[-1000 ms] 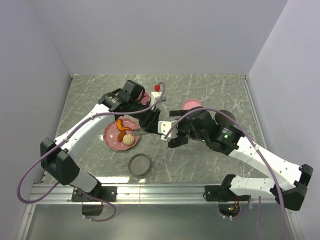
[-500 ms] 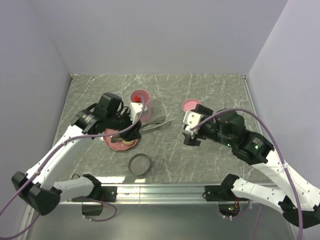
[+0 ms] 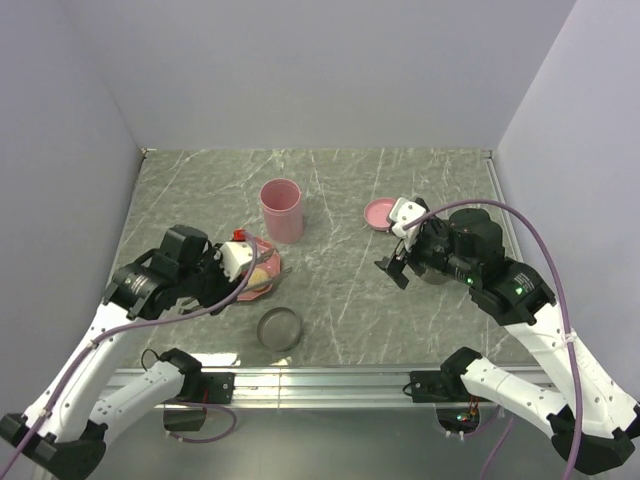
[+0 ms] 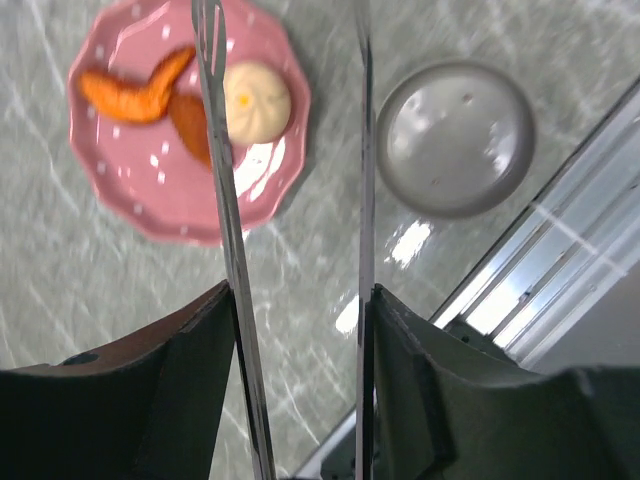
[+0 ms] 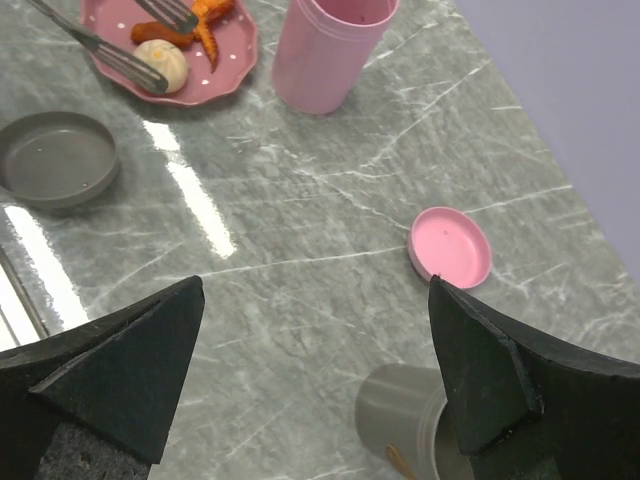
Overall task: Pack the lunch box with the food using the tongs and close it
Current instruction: Pick up the food using the clamp
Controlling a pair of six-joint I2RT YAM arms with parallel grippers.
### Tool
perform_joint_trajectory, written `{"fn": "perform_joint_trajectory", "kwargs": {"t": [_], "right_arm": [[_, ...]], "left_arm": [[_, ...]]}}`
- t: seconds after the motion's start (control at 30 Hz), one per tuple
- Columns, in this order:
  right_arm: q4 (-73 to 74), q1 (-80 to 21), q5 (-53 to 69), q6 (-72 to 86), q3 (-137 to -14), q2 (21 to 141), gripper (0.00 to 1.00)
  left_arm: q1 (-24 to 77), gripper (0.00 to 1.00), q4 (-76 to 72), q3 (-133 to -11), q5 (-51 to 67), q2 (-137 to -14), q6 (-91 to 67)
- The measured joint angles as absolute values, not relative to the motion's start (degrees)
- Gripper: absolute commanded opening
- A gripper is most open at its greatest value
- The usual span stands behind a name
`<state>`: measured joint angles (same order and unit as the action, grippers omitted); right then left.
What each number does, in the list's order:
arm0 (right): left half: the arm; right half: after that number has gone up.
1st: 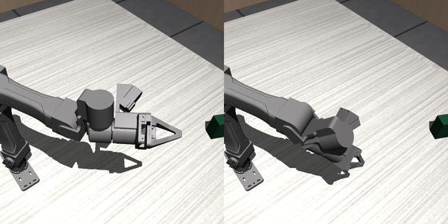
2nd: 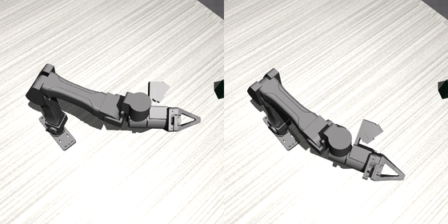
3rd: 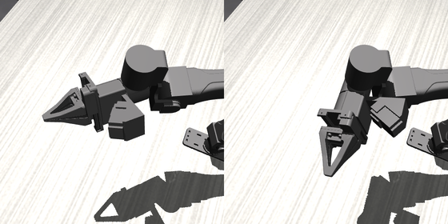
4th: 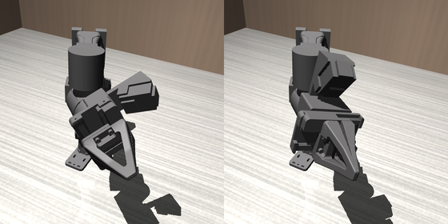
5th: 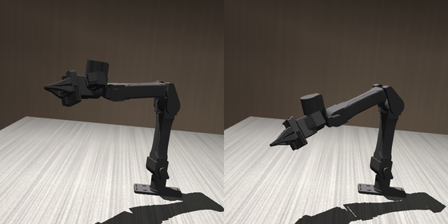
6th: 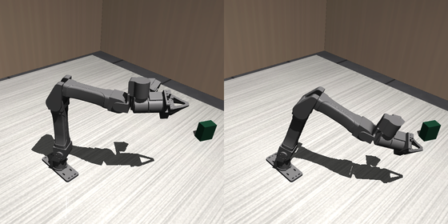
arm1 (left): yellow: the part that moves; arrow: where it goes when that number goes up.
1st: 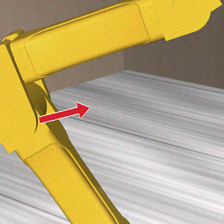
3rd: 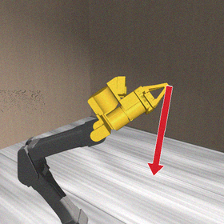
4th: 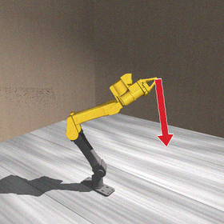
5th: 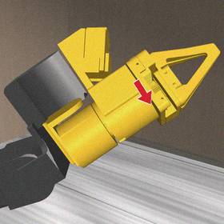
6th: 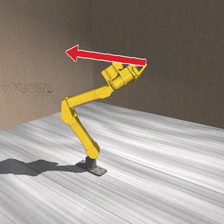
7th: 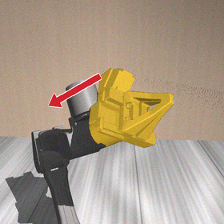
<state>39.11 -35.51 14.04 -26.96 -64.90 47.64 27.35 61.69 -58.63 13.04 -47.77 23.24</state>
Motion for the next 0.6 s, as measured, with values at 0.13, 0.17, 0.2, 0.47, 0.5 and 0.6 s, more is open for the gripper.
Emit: {"fn": "perform_joint_trajectory", "kwargs": {"t": [0.13, 0.17, 0.2, 0.47, 0.5, 0.6], "right_arm": [[40.0, -35.3, 14.9, -26.2, -64.9, 47.8, 1.0], [40.2, -35.3, 15.1, -26.1, -64.9, 47.8, 1.0], [40.4, -35.3, 15.3, -26.0, -64.9, 47.8, 1.0], [41.7, -35.2, 16.6, -25.3, -65.1, 49.1, 1.0], [42.0, -35.2, 16.7, -25.3, -65.4, 49.4, 1.0], [42.3, -35.2, 16.8, -25.4, -66.0, 49.8, 1.0]], "left_arm": [[25.4, 0.61, 63.9, -56.8, 10.6, -44.9, 23.2], [25.0, 0.61, 64.3, -56.5, 10.3, -44.4, 23.3], [24.6, 0.61, 64.7, -56.3, 9.9, -43.9, 23.3], [21.6, 0.58, 65.9, -54.2, 8.7, -45.4, 23.2], [21.0, 0.58, 65.8, -54.2, 8.7, -46.5, 23.3], [18.7, 0.58, 65.8, -54.2, 9.2, -50.0, 23.6]]}}
